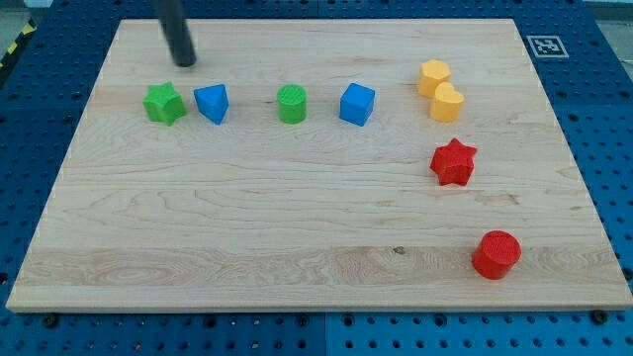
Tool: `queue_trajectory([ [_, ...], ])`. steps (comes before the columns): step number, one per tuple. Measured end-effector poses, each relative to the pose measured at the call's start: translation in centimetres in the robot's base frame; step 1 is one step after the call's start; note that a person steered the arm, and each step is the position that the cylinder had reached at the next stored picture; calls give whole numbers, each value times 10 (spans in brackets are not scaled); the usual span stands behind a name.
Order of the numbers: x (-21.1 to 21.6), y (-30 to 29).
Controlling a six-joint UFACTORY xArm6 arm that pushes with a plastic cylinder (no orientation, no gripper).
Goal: Move your arm towards the blue cube
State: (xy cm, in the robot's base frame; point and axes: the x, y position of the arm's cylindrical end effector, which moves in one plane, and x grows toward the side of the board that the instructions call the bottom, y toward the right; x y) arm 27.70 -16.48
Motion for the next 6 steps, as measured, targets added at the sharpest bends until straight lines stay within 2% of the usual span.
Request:
queue_trajectory([
  [2,-14,150],
  [4,-15,167],
  [6,21,179],
])
